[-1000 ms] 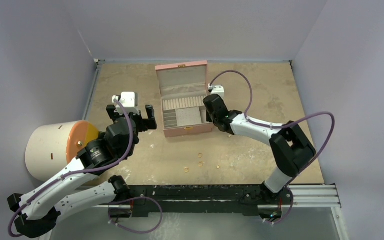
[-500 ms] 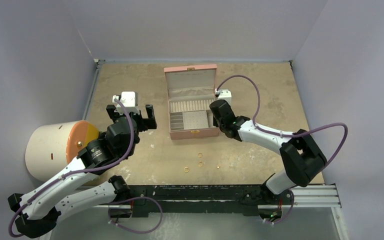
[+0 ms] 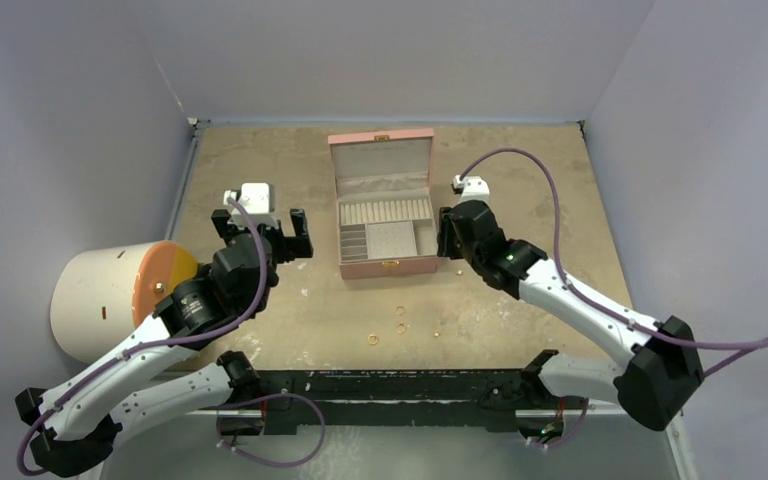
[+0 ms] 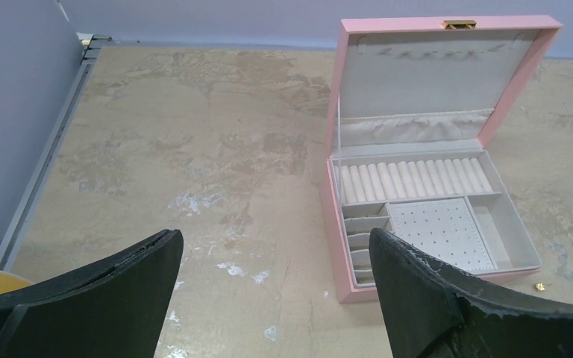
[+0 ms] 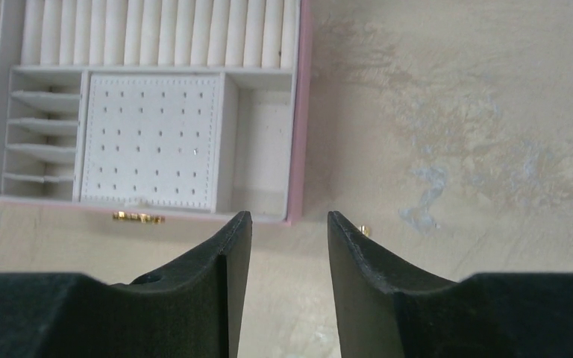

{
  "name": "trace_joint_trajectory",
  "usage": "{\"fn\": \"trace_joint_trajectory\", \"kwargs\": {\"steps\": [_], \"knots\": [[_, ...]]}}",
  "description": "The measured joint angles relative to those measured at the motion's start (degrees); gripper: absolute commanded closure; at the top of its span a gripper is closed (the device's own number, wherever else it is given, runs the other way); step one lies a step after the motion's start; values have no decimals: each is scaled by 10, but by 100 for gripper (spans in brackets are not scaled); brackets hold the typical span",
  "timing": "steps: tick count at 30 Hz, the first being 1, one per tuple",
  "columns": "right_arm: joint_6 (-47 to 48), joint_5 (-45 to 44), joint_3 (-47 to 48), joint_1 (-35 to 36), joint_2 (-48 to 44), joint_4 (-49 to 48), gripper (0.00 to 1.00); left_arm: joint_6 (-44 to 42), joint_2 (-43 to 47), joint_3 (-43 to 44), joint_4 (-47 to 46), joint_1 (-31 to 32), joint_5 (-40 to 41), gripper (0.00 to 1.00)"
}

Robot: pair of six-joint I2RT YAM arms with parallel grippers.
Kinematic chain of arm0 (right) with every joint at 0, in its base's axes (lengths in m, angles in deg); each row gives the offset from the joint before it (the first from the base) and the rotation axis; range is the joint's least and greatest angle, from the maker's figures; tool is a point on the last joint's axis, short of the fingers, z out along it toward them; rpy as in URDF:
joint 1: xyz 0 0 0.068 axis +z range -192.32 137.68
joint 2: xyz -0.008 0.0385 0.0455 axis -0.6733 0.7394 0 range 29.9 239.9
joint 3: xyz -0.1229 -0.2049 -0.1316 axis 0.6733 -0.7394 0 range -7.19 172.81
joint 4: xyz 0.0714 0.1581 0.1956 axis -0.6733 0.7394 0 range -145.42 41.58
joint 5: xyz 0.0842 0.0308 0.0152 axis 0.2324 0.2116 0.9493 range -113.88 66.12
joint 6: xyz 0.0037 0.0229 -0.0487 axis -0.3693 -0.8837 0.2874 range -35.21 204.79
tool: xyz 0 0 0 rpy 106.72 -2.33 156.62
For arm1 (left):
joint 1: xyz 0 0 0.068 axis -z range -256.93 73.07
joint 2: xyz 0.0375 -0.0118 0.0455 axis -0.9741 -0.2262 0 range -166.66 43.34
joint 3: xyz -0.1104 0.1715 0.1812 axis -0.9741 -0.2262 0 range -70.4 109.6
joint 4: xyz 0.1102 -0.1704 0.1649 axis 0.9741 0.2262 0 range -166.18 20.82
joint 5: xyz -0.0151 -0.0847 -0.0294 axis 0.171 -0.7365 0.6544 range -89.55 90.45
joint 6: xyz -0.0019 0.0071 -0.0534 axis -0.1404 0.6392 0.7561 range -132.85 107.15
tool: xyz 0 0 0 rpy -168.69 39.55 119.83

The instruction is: Organize the mixed jewelry

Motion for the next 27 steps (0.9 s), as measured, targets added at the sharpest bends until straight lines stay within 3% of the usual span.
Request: {"fn": "trace_joint_trajectory", "kwargs": {"steps": [8,15,27], "knots": [[-49,54,-40,24,-74,99,56,0,6,0,0,0,-9,1],[-121,52,-40,127,-42,181,59,0,11,0,0,-1,-21,1],[-175,59,-68,157,28,203,63,0,19,0,0,-1,-35,1]]}}
